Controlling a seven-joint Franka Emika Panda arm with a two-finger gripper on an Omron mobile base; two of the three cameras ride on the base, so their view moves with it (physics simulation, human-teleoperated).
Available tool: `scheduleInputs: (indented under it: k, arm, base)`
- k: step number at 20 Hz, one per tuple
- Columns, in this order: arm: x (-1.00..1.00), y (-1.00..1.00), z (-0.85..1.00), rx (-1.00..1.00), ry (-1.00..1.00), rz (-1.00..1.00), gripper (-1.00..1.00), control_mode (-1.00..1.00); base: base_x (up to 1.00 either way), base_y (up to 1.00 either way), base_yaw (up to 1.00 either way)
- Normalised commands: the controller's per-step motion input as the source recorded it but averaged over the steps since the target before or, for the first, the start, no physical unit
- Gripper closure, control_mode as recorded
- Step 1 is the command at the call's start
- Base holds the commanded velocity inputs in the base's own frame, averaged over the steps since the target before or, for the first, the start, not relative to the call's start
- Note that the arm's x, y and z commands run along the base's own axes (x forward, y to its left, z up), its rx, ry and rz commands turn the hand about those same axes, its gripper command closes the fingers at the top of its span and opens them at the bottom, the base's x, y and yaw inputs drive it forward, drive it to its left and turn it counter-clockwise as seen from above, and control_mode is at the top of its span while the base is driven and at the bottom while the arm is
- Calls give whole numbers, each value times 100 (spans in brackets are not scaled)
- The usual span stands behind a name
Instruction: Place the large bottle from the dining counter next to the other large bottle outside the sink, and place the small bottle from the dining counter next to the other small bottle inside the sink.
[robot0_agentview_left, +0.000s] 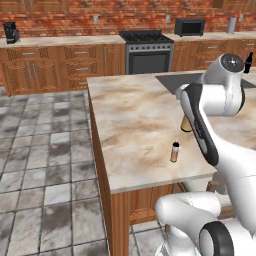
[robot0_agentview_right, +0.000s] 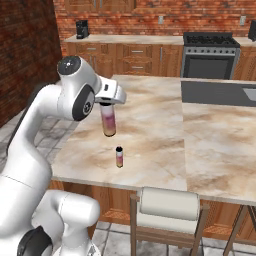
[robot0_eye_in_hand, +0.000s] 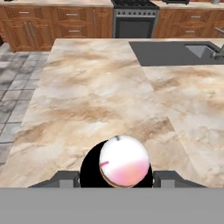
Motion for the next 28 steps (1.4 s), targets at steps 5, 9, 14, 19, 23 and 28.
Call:
scheduleInputs:
  k: [5,9,14,19,23,28]
  arm:
    - [-26,15,0,2,1,0,100,-100]
    - [-29,10,0,2,0,0,100,-100]
    - [-17,7,0,1,0,0,100,100]
    - [0,0,0,0,0,0,100,100]
    - [0,0,0,0,0,0,100,100]
    - [0,0,0,0,0,0,100,100]
  base:
    - [0,0,0]
    - [0,0,0]
    - [-9,5,0]
    - [-13,39,0]
    - [-14,78,0]
    - [-4,100,0]
